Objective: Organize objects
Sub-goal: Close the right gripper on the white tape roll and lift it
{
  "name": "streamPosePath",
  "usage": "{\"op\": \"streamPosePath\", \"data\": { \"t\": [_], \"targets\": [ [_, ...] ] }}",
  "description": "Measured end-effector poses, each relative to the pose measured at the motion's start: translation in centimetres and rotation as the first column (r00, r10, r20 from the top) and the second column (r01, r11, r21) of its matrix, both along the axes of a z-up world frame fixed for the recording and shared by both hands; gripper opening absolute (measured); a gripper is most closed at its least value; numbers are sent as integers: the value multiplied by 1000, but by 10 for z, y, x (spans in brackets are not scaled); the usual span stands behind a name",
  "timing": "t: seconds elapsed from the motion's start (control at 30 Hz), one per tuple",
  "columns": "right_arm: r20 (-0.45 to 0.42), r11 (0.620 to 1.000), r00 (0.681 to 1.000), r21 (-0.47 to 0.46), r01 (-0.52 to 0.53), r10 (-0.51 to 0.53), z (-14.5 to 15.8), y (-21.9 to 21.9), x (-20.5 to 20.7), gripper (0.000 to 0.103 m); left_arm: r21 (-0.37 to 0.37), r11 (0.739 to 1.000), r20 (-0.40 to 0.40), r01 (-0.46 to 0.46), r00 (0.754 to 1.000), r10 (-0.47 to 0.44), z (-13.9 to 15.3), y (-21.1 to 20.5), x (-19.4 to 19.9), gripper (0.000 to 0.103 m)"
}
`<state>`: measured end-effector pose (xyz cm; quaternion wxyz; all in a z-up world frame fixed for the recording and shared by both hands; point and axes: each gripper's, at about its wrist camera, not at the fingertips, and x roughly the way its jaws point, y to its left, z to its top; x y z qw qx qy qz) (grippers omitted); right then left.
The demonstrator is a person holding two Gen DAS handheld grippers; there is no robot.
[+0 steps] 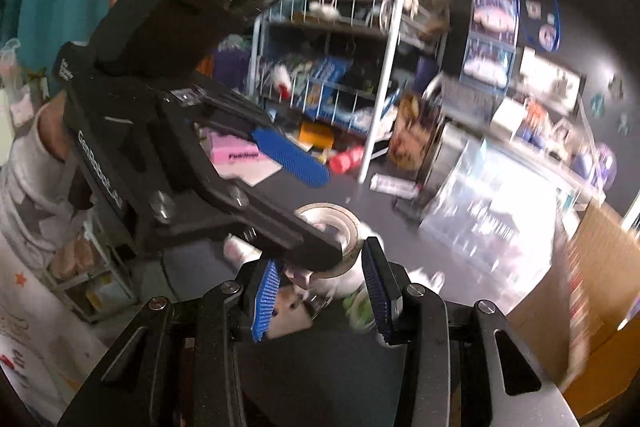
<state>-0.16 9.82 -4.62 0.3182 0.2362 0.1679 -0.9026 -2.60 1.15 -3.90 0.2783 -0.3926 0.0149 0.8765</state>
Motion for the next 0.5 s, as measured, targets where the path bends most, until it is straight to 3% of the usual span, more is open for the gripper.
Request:
{"op": "streamPosePath", "data": {
  "t": [0.2,0.5],
  "targets": [
    [-67,999,997,29,28,-26,19,5,-7,36,23,997,46,69,997,-70,21,10,-18,33],
    [-84,996,992,-28,90,-92,49,34,-19,36,-44,993,42,113,993,-112,63,35,-41,29]
  ]
}}
